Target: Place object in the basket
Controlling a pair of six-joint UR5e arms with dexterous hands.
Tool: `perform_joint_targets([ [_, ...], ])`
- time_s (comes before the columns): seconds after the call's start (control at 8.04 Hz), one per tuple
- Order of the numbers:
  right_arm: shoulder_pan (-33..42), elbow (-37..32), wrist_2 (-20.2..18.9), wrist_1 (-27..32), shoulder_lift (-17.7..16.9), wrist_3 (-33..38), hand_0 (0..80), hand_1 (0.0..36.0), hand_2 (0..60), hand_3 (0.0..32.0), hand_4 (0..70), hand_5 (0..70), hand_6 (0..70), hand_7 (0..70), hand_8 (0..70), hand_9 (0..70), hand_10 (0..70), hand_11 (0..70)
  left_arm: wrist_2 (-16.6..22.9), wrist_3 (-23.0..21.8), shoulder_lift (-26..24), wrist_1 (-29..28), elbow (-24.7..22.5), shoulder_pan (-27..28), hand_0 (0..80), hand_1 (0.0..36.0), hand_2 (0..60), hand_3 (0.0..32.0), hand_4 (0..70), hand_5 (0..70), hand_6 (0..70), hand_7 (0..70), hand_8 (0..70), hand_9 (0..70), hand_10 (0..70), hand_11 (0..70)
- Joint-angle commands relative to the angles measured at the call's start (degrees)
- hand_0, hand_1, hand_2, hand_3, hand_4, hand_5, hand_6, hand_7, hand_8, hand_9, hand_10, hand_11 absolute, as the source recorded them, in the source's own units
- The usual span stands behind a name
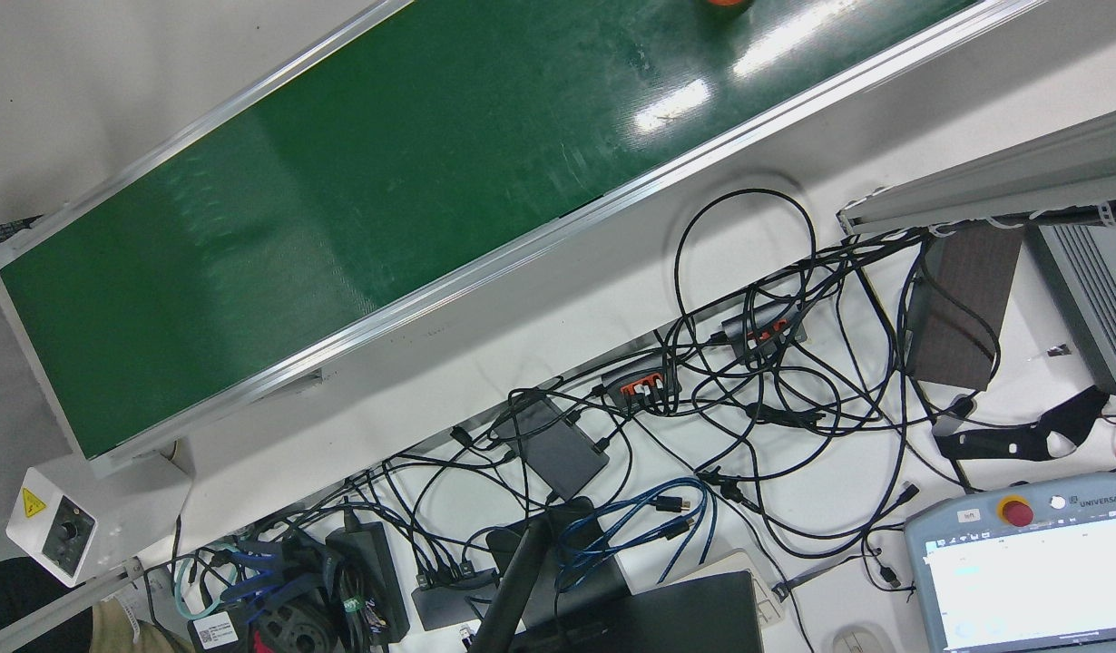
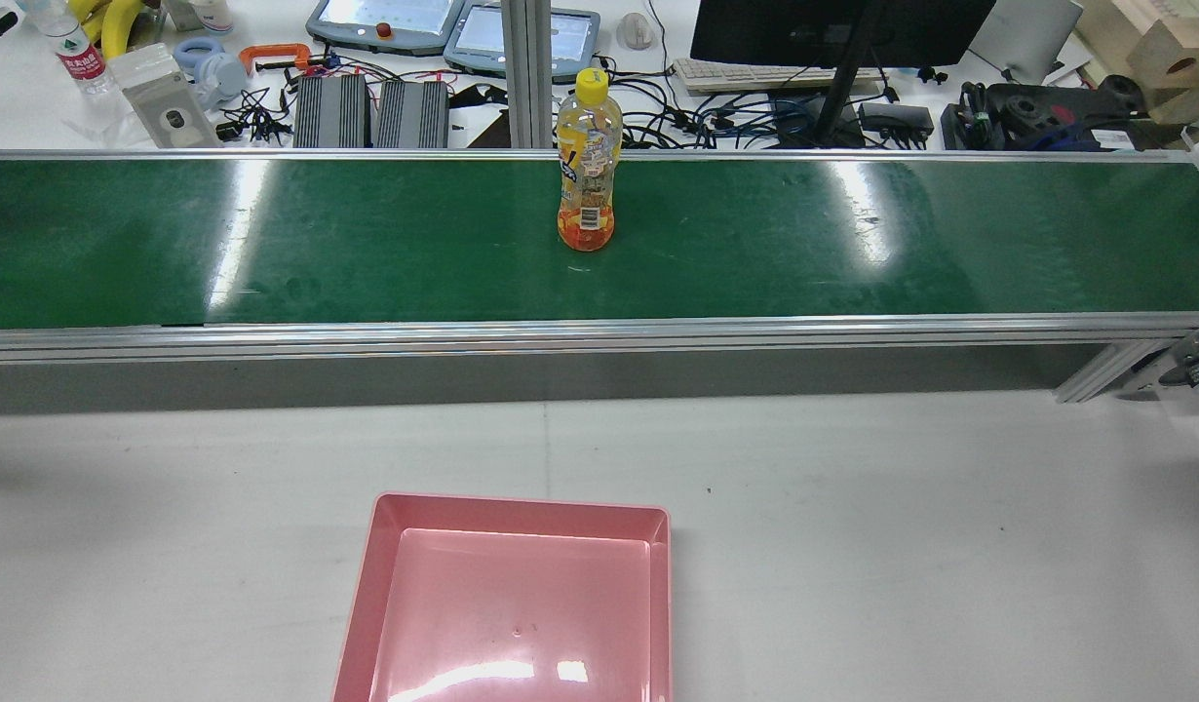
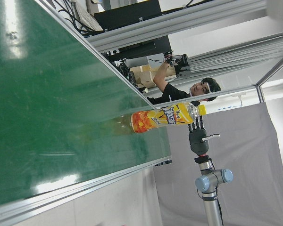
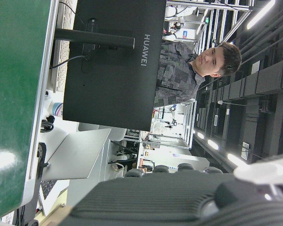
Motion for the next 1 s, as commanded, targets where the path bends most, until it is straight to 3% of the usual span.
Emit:
perform_joint_targets([
  [0.0,-0.08,0.00,0.00,0.00,0.00,0.00,0.0,0.0,0.0,0.0,0.0,0.0,0.0,0.0,0.0,0.0,0.0,0.0,0.00,0.00,-0.09,-0.17,-0.13,0.03,55.5,6.4,0.0,0.0,5.3,7.3,1.0,0.0,0.0,0.0,5.4,9.8],
  [0.62,0.00,0.00,0.00,0.00,0.00,0.00,0.0,0.0,0.0,0.0,0.0,0.0,0.0,0.0,0.0,0.0,0.0,0.0,-0.09,0.18,-0.17,0.95,-2.33,1.08,56.5,7.6,0.0,0.0,5.6,7.0,0.7,0.0,0.0,0.0,6.1,10.7],
  [0.87,0.00,0.00,0.00,0.00,0.00,0.00,0.0,0.0,0.0,0.0,0.0,0.0,0.0,0.0,0.0,0.0,0.0,0.0,-0.26,0.62,-4.29,4.73,-2.33,4.67,55.6,7.3,0.0,0.0,5.3,6.6,0.6,0.0,0.0,0.0,6.3,11.0],
])
